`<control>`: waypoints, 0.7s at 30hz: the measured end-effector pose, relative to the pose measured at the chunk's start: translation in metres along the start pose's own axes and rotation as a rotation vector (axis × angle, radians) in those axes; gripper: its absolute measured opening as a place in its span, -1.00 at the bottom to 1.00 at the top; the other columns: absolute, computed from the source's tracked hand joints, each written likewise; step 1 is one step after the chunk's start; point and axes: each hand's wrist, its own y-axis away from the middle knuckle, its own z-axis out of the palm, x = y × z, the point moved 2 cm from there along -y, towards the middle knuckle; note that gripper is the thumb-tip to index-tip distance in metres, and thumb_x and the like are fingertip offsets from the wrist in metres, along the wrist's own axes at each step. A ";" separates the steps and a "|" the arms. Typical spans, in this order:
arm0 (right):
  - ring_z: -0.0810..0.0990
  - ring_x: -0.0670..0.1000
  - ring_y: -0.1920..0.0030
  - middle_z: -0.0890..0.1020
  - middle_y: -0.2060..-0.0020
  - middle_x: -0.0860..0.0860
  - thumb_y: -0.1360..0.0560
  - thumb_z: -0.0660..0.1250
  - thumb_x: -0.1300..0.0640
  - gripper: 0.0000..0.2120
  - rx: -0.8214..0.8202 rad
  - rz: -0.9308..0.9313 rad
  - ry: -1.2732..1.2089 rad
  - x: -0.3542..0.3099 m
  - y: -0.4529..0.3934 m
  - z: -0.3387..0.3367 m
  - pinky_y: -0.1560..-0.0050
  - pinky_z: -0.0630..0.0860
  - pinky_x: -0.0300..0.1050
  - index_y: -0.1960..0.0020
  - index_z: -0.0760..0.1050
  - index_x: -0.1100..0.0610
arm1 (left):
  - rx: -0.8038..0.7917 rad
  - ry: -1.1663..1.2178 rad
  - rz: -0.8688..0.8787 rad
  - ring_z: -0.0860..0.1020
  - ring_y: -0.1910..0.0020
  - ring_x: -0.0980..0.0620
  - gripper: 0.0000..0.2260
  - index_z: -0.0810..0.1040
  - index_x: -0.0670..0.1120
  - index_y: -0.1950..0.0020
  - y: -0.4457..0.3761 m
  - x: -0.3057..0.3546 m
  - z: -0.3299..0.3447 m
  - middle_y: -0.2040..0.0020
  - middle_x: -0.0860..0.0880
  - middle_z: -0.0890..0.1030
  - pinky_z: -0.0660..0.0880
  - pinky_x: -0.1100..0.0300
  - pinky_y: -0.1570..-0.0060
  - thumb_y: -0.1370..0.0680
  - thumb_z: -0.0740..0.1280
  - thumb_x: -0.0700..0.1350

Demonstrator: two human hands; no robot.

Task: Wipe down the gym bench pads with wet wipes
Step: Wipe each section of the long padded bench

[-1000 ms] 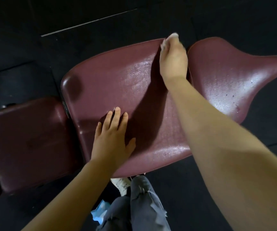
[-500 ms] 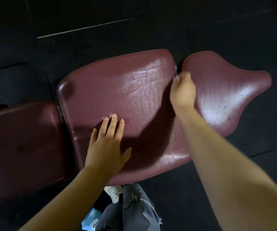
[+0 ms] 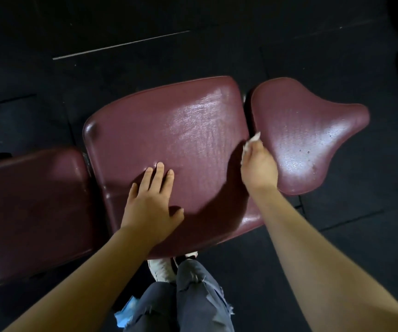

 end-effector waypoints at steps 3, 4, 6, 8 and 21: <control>0.65 0.16 0.04 0.66 0.05 0.12 -0.65 0.10 0.14 -0.72 -0.060 0.181 -0.087 0.029 0.053 -0.004 0.13 0.48 -0.08 -0.25 0.43 0.25 | -0.054 0.001 -0.001 -0.21 -0.60 -0.05 -0.20 -0.19 0.02 -0.62 0.000 -0.002 -0.003 -0.62 -0.02 -0.26 -0.01 -0.10 -0.55 -0.55 0.16 0.26; 0.65 0.14 0.04 0.66 0.04 0.10 -0.64 0.11 0.15 -0.72 -0.073 0.232 -0.094 0.035 0.067 -0.006 0.13 0.48 -0.11 -0.27 0.43 0.24 | -0.072 -0.008 -0.002 -0.22 -0.59 -0.05 -0.21 -0.21 0.02 -0.62 0.000 -0.002 -0.004 -0.61 -0.02 -0.27 -0.02 -0.09 -0.55 -0.56 0.16 0.26; 0.64 0.16 0.05 0.66 0.05 0.10 -0.63 0.13 0.15 -0.73 -0.090 0.290 -0.102 0.041 0.091 -0.011 0.15 0.46 -0.11 -0.26 0.43 0.23 | -0.096 -0.027 -0.006 -0.24 -0.59 -0.06 -0.21 -0.23 0.02 -0.61 0.002 -0.001 -0.005 -0.61 -0.02 -0.30 -0.02 -0.10 -0.55 -0.57 0.17 0.24; 0.63 0.16 0.04 0.65 0.06 0.09 -0.63 0.13 0.13 -0.78 -0.124 0.341 -0.137 0.045 0.107 -0.017 0.16 0.43 -0.11 -0.17 0.45 0.19 | -0.105 -0.053 -0.013 -0.24 -0.59 -0.06 -0.22 -0.24 0.00 -0.62 0.004 0.000 -0.007 -0.60 -0.03 -0.32 -0.02 -0.11 -0.55 -0.58 0.16 0.21; 0.64 0.14 0.13 0.66 0.21 0.02 -0.56 0.17 0.08 -0.88 -0.253 0.291 -0.189 0.044 0.163 -0.082 0.09 0.56 -0.04 0.02 0.47 0.03 | -0.119 -0.186 0.119 -0.15 -0.60 0.01 -0.36 -0.14 -0.08 -0.63 0.052 0.009 -0.042 -0.63 -0.03 -0.15 -0.13 -0.01 -0.57 -0.66 0.07 0.10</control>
